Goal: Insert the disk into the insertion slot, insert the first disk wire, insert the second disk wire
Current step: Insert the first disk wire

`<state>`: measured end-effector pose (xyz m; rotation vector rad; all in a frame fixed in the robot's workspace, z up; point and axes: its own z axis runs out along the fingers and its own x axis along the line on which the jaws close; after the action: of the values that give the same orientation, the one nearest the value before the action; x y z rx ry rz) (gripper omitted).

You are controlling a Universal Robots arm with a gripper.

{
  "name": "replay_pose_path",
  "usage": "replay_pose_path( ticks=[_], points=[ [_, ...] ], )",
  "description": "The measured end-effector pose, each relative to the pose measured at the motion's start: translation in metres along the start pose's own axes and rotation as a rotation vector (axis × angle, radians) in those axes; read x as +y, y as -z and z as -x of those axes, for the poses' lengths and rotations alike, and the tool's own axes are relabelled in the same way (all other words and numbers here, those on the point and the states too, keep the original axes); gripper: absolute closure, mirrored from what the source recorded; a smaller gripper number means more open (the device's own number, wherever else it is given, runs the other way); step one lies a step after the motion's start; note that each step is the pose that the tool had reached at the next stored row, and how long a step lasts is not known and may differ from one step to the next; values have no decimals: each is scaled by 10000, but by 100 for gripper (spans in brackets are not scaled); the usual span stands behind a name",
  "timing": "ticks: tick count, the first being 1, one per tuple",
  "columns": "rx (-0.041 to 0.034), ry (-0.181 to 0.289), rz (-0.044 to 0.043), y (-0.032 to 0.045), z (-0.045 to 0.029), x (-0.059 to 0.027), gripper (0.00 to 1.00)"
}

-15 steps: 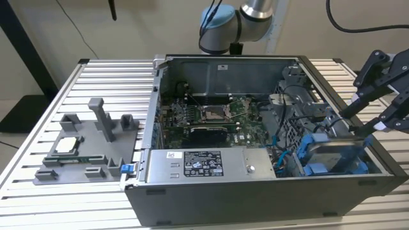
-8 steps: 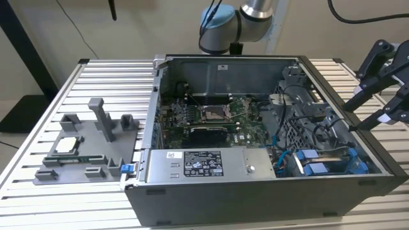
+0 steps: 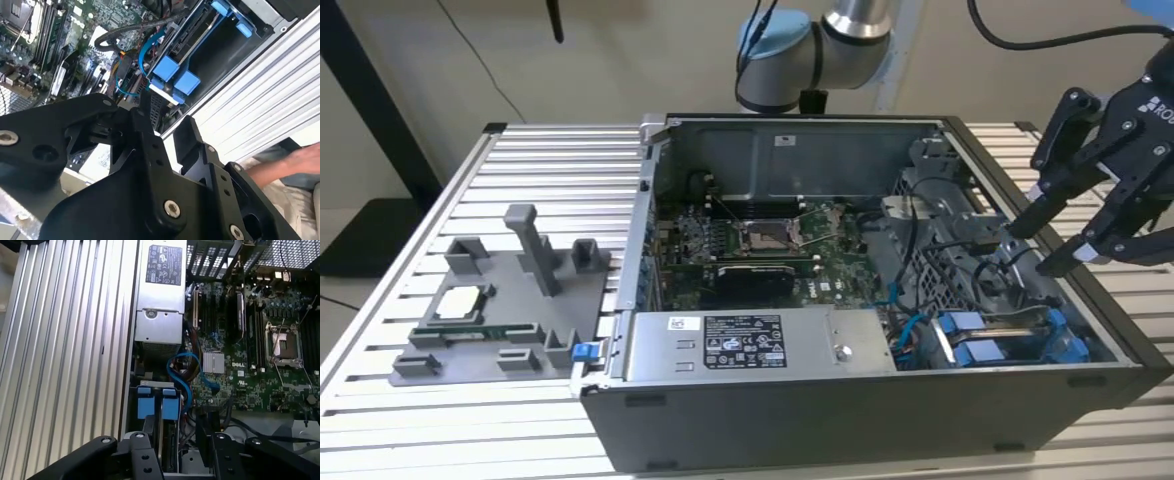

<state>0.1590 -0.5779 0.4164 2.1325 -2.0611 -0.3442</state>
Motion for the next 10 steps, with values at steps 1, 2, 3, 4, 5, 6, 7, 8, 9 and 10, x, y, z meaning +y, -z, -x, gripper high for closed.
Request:
replay_pose_path(
  ticks=[1, 2, 3, 4, 5, 6, 7, 8, 9, 10],
  points=[
    [1, 4, -79, -7, 1, 24, 0],
    [5, 9, -191, -14, 1, 46, 0],
    [9, 16, -327, -19, 2, 67, 0],
    [11, 26, -489, -25, 2, 88, 0],
    [13, 36, -663, -31, 3, 107, 0],
    [14, 45, -843, -35, 3, 121, 0],
    [15, 55, -1021, -39, 3, 132, 0],
    [20, 65, -1208, -41, 4, 143, 0],
    [23, 75, -1392, -44, 4, 156, 0],
    [24, 85, -1568, -48, 5, 169, 0]
  ],
)
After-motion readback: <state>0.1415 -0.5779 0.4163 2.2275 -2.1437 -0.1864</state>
